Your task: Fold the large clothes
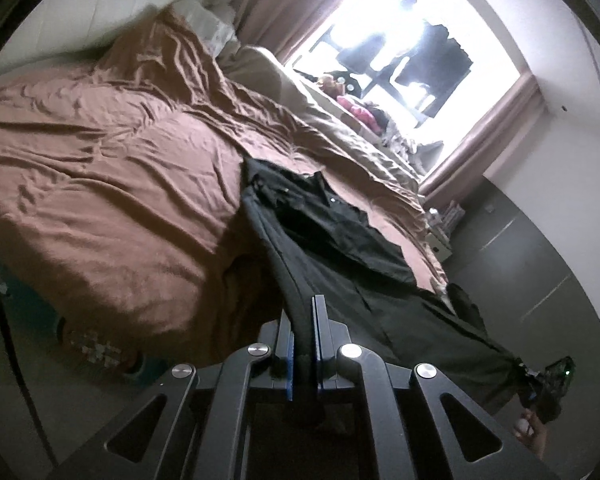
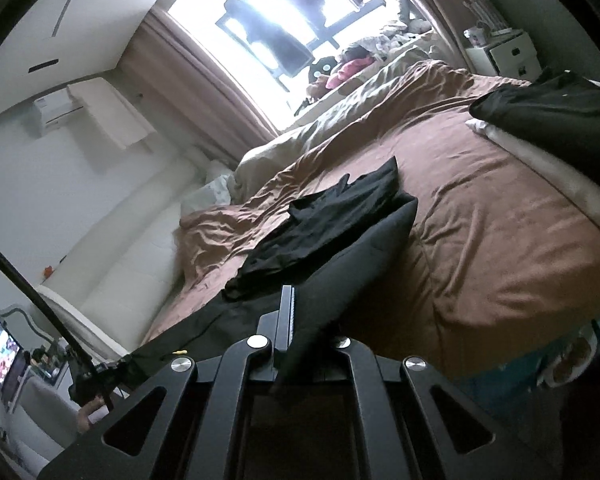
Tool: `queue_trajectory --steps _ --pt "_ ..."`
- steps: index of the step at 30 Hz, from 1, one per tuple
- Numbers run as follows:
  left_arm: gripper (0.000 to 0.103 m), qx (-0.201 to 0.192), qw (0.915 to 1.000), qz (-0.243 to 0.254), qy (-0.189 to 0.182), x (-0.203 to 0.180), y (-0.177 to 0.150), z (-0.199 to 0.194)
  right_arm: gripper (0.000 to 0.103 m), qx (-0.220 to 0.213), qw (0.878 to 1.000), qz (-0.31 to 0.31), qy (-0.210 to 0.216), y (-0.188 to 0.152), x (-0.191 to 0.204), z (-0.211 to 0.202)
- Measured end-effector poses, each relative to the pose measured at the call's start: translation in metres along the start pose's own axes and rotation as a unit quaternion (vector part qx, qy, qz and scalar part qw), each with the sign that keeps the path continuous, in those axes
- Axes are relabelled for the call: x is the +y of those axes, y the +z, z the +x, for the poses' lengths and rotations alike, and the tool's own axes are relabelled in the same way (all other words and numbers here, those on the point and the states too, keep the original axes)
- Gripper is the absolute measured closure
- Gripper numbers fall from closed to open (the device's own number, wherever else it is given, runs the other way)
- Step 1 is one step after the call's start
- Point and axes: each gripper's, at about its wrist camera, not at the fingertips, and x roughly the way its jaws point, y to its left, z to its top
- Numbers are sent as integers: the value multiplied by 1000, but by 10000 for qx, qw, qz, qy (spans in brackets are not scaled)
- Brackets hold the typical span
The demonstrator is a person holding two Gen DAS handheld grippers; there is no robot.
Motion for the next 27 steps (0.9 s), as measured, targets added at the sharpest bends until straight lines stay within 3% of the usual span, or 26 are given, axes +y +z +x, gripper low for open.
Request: queue_trajectory --steps 14,21,27 --pt "97 -332 9989 239 -220 -24 -33 -86 103 -140 9995 -269 126 -29 12 -73" --pt "96 -319 9988 234 -291 -26 -35 -85 103 -118 9995 -257 157 -26 5 -68" --pt "96 -422 9980 316 -336 -32 -16 -77 103 -198 9991 -339 176 -6 10 -52"
